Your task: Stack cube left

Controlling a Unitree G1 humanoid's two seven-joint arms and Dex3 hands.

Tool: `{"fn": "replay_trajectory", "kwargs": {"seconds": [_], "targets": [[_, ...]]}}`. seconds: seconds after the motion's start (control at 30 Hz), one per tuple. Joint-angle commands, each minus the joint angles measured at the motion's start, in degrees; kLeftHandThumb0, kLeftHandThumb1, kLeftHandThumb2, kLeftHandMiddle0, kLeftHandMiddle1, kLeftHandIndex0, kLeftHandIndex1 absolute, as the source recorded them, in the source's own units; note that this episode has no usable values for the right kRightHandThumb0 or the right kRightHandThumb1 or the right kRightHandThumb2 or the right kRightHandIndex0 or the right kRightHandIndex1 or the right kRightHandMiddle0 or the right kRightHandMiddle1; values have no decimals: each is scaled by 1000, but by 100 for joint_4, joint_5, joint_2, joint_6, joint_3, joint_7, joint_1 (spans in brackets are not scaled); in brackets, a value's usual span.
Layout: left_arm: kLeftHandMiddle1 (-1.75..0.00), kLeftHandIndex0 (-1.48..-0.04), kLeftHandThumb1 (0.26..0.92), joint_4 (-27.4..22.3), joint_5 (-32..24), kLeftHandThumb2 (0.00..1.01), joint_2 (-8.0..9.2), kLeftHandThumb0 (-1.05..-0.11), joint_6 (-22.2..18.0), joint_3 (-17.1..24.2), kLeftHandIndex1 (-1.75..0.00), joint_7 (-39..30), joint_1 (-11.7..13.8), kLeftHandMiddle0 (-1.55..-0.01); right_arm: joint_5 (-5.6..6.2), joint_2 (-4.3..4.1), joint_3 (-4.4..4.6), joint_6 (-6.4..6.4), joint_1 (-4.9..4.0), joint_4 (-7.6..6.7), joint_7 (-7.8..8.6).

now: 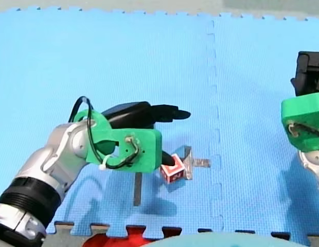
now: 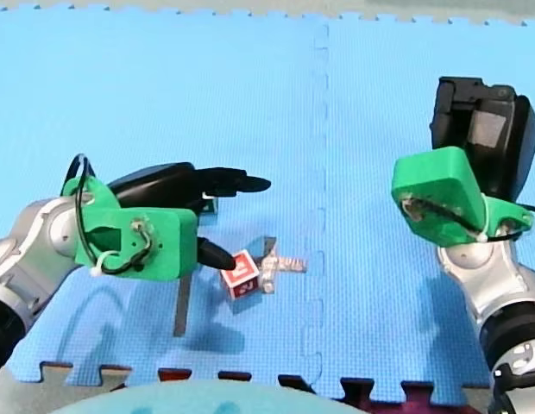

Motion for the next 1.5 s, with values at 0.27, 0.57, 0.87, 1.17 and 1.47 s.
{"fn": "replay_trajectory", "kwargs": {"seconds": [0.27, 0.57, 0.87, 1.17, 1.47], "targets": [[-1746, -390, 921, -897, -249, 102, 450, -1048, 167, 317, -31, -215, 364, -794, -40, -46, 43, 27, 38, 91, -146], [-1746, -385, 921, -991, -251, 101, 649, -1048, 649, 500, -20, -209, 431, -786, -44, -63, 59, 16, 55, 137, -184], [-1746, -417, 921, 1025, -64, 89, 672, -1048, -586, 618, -27, 1199, -67, -844, -42, -90, 52, -40, 59, 162, -188], [-1746, -489, 904, 1858, 376, 37, 402, -1048, -662, 391, -42, 2292, -386, -855, -82, -108, 46, -34, 34, 144, -205], [-1746, -474, 889, 2510, -115, 9, 179, -1048, -1014, 683, -15, 1919, -678, -774, -93, -151, 38, -89, 51, 58, -196]]}}
